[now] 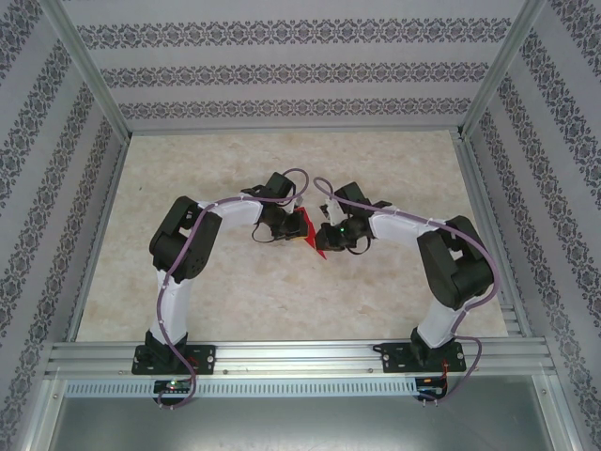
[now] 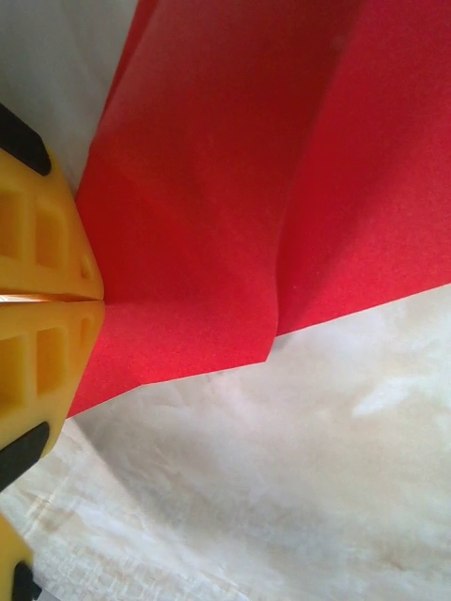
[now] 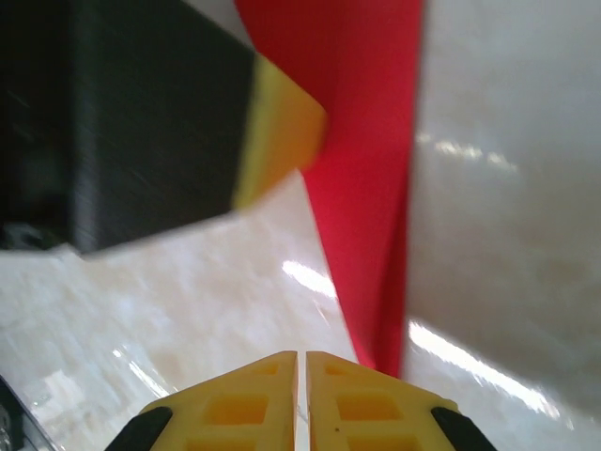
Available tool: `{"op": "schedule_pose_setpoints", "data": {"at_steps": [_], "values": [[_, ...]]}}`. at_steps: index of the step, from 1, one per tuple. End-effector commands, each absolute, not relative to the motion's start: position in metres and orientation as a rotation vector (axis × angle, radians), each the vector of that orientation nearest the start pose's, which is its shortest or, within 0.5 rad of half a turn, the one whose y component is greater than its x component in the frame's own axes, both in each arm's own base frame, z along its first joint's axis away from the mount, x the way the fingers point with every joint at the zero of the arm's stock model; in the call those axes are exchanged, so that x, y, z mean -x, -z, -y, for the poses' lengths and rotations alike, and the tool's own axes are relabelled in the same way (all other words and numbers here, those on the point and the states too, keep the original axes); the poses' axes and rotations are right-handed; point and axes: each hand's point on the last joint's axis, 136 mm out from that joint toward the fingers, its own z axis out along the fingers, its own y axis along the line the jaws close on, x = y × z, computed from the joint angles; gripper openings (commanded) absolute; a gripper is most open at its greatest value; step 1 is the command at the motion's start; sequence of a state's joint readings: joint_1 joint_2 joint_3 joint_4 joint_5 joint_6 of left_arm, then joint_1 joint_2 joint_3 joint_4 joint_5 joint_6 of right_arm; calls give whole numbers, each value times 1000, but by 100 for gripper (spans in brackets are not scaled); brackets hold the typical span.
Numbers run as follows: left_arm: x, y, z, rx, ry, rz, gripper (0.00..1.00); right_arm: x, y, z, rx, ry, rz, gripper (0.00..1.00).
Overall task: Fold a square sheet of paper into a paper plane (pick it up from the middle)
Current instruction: Fold the wing for the fifth time at the center of the table.
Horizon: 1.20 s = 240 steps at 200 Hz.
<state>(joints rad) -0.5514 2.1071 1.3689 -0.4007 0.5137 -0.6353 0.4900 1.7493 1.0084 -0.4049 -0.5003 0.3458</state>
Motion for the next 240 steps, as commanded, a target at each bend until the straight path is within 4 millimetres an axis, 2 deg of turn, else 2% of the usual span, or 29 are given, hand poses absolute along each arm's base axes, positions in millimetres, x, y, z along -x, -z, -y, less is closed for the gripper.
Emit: {"op": "schedule_pose_setpoints", "data": {"at_steps": [1,17,61,95,126,169,187,216,240], "values": [[-335,45,279,37,664,-3090,12,-315,-46,-268,339,-922,-2766,11],[-335,44,279,32,664,-3090,12,-320,-39,-267,324,-899,-2783,9],[-335,44,279,38,667,-3089,11,-318,-20,-261,304,-856,-2841,9],[-336,44,277,46,645,-3091,11,-303,-4,-248,307,-794,-2911,9],[-336,47,272,55,604,-3100,11,-284,2,-231,319,-746,-2968,8],[-336,50,271,59,583,-3106,11,-260,-6,-216,333,-739,-2998,9],[-336,49,271,55,588,-3105,11,-256,-11,-213,334,-740,-2991,9],[-337,48,273,51,601,-3102,11,-272,-40,-221,332,-777,-2877,9],[-336,48,275,50,613,-3102,11,-285,-65,-236,357,-816,-2786,9]]}}
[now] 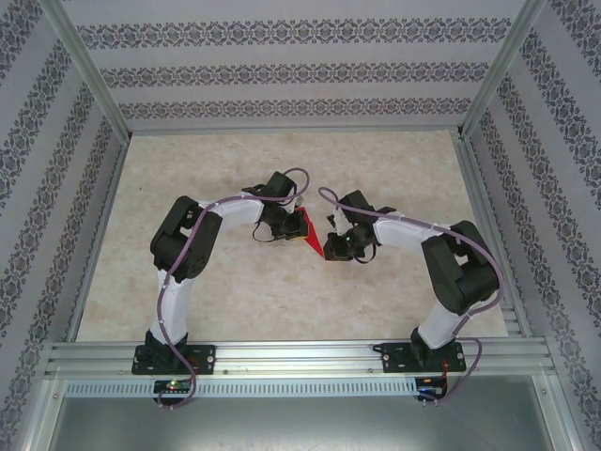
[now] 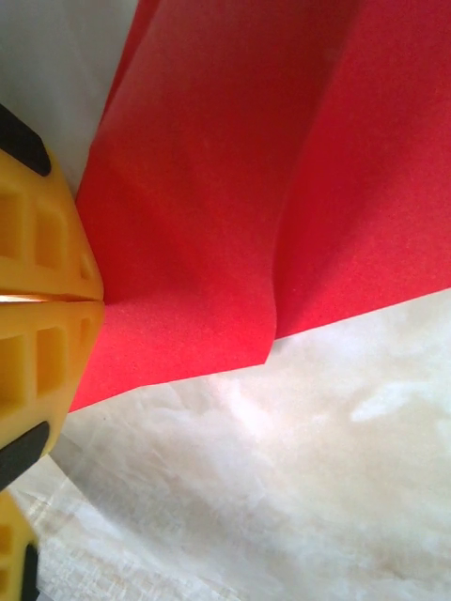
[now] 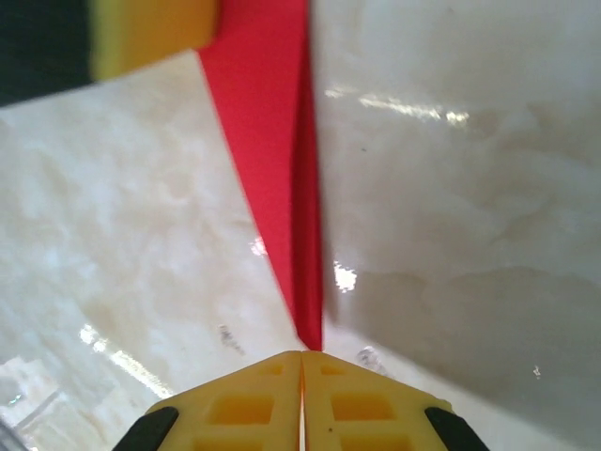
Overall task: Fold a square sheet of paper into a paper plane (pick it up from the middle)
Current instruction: Fold the wing for the fifth time at the center of the table.
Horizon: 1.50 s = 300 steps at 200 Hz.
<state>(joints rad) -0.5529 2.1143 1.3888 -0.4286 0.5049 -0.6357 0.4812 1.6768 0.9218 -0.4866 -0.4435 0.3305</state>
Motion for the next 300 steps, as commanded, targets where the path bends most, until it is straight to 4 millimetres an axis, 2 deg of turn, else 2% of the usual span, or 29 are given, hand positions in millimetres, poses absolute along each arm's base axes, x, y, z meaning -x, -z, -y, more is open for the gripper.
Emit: {"op": "schedule_pose_setpoints", "data": {"at_steps": [1,43,88,128,169,236,268,300], "values": [[-337,48,275,50,616,-3101,11,-285,-66,-237,359,-818,-2783,9],[-336,48,275,52,622,-3101,11,-301,-57,-260,375,-831,-2781,9],[-336,47,275,50,617,-3101,11,-305,-37,-264,378,-817,-2830,9],[-335,50,273,59,601,-3107,11,-298,-22,-257,395,-777,-2889,9],[-335,52,269,69,569,-3114,11,-288,-6,-237,376,-708,-2952,9],[-336,54,267,73,542,-3119,10,-265,11,-216,360,-710,-3017,8],[-336,55,266,69,534,-3122,10,-265,6,-210,325,-720,-3001,8],[-337,54,266,68,534,-3120,10,-275,-22,-215,335,-753,-2909,8]]}}
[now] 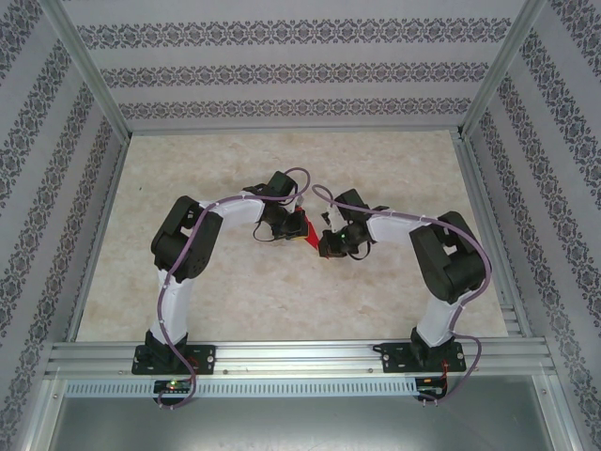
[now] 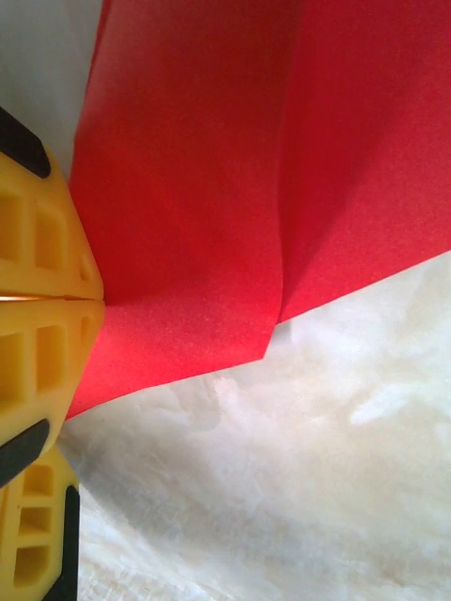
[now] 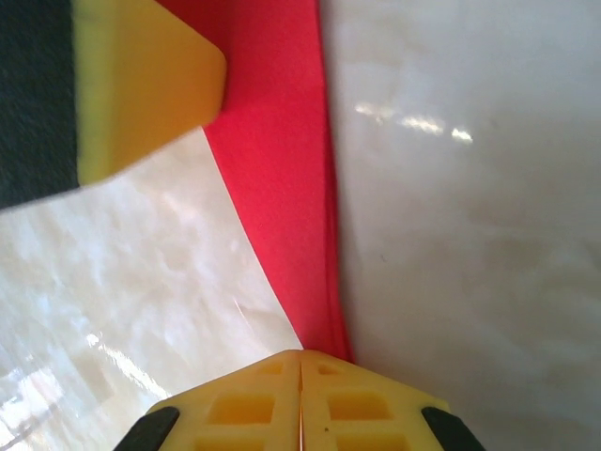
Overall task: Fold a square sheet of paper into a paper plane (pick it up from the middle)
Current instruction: Fold the wing for the fifth time at the center of the table.
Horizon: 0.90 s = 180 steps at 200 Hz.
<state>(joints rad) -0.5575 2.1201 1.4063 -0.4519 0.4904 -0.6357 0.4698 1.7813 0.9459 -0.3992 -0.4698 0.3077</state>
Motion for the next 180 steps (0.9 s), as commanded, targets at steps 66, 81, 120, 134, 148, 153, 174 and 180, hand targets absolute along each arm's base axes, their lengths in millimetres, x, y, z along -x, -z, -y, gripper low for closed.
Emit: {"op": "schedule_pose_setpoints", "data": {"at_steps": [66,81,120,134,148,153,174,180], "values": [[-338,52,268,56,544,-3121,10,-291,-35,-223,429,-596,-2797,34],[-337,52,268,53,542,-3123,10,-291,-33,-232,470,-634,-2794,36],[-338,51,269,49,545,-3119,10,-291,-21,-236,500,-629,-2835,33],[-338,51,268,51,542,-3120,10,-290,-18,-234,496,-628,-2848,30],[-338,51,268,49,544,-3119,10,-289,-16,-232,485,-631,-2857,24],[-338,51,269,48,542,-3120,10,-289,-16,-232,478,-636,-2860,23],[-338,51,269,43,541,-3122,10,-288,-17,-227,447,-662,-2860,19],[-339,51,269,43,542,-3119,10,-289,-18,-226,435,-672,-2859,18]]}}
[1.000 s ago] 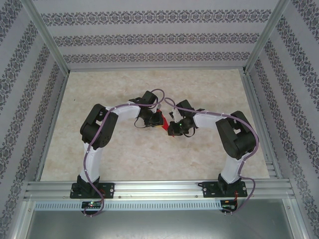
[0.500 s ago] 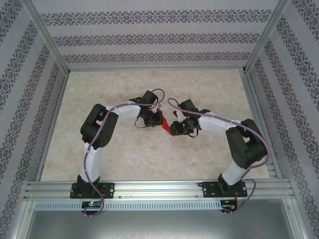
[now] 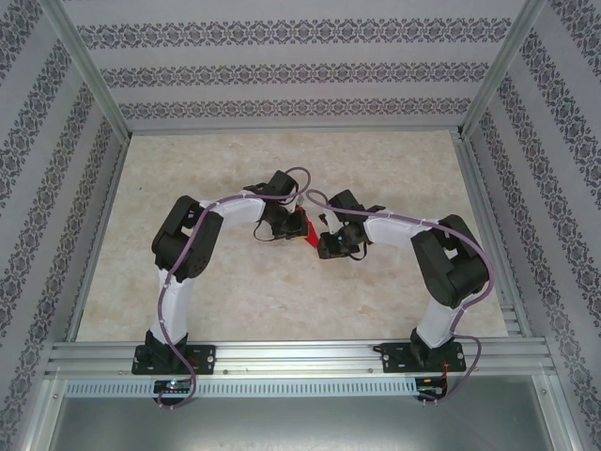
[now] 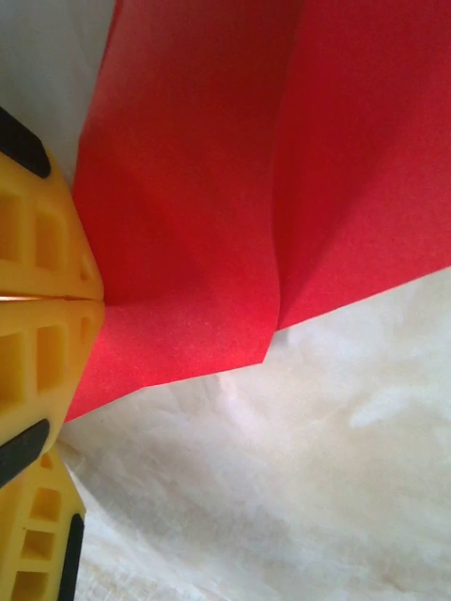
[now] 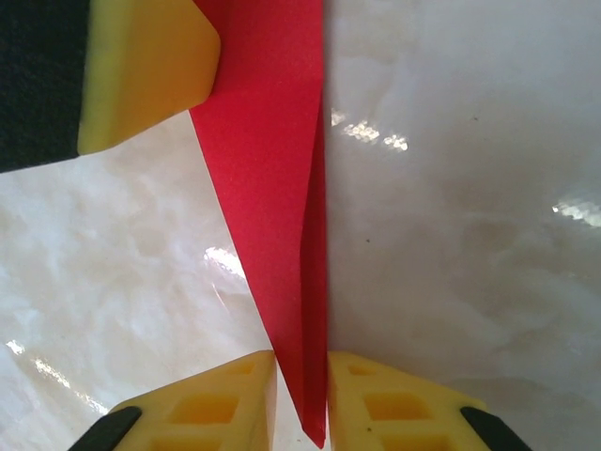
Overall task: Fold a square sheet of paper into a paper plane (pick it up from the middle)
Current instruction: Fold the wing for the fifth time at the center of the table.
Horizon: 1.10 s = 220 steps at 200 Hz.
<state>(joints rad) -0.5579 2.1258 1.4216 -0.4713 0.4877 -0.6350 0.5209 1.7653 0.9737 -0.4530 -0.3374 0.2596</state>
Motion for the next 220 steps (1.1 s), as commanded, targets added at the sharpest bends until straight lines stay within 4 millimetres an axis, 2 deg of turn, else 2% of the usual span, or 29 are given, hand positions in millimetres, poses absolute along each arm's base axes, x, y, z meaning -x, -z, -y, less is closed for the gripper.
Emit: {"op": "schedule_pose_setpoints", "data": {"at_steps": [1,23,67,94,114,140,178,220], "values": [[-339,51,269,43,541,-3120,10,-289,-18,-226,433,-674,-2860,18],[-338,52,269,45,544,-3123,10,-290,-26,-224,418,-713,-2844,19],[-338,51,270,37,552,-3120,10,-299,-61,-232,413,-791,-2731,30],[-339,51,270,37,553,-3118,10,-305,-71,-245,447,-875,-2681,28],[-338,52,269,43,548,-3121,10,-302,-66,-260,510,-930,-2687,21],[-338,53,268,50,538,-3122,10,-297,-53,-266,561,-924,-2733,13],[-338,55,266,52,521,-3127,10,-296,-34,-258,519,-891,-2798,4],[-337,56,264,47,508,-3129,10,-295,-14,-241,435,-884,-2858,1]]}}
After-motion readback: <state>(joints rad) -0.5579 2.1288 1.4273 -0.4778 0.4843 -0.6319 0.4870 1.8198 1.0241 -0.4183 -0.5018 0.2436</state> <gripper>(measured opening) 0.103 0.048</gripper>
